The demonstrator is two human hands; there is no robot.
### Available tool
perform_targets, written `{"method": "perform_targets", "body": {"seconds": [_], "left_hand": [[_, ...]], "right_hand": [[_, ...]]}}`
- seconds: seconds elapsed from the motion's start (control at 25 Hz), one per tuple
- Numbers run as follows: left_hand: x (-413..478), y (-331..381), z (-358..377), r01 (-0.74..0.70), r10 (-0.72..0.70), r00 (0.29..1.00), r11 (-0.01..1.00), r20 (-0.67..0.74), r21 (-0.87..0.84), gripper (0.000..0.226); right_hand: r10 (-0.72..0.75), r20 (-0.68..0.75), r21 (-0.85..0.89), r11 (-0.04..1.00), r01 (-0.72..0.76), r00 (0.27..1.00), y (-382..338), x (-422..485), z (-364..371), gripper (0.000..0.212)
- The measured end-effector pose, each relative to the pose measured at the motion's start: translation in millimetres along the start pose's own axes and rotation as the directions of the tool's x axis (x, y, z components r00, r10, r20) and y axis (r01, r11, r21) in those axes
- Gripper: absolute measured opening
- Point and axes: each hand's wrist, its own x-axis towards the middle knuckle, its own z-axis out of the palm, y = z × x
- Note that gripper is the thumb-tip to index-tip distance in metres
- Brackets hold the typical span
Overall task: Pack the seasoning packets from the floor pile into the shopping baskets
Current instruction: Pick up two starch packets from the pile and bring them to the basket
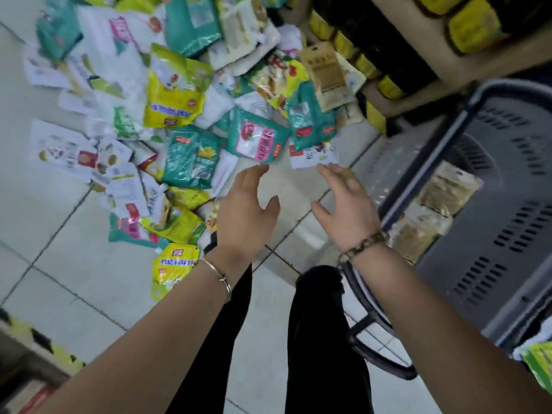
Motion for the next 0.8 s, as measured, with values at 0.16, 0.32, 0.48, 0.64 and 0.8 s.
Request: {"method": "perform_targets", "body": {"seconds": [0.16, 0.32, 0.48, 0.64, 0.8], "left_hand": [[12, -64, -48, 0.167, -0.168, 0.985, 0.985, -0.031, -0.038, 0.052], [24, -123, -74, 0.270, -0.272, 0.961, 0.962, -0.048, -0.044, 0.054], [44, -174, -74, 0.355, -0.355, 0.935, 0.935, 0.003, -0.001, 0.060], [76, -215, -57, 0.413, -0.416, 0.907, 0.909, 0.059, 0.056, 0.064], [120, -259, -30, 0.452, -0.459, 0.884, 0.888, 0.090, 0.088, 0.066]], "right_hand": [[-0.001, 0.072, 0.004, 1.000, 0.001, 0.997, -69, 38, 41, 0.058], [0.097, 0.160, 0.031, 0.994, -0.103, 0.982, -114, 67, 93, 0.054], [0.210, 0.243, 0.087, 0.967, -0.237, 0.947, -127, 99, 142, 0.053], [0.300, 0.260, 0.077, 0.941, -0.329, 0.918, -111, 137, 176, 0.051], [0.388, 0.265, 0.123, 0.895, -0.430, 0.883, -85, 183, 222, 0.045]]}}
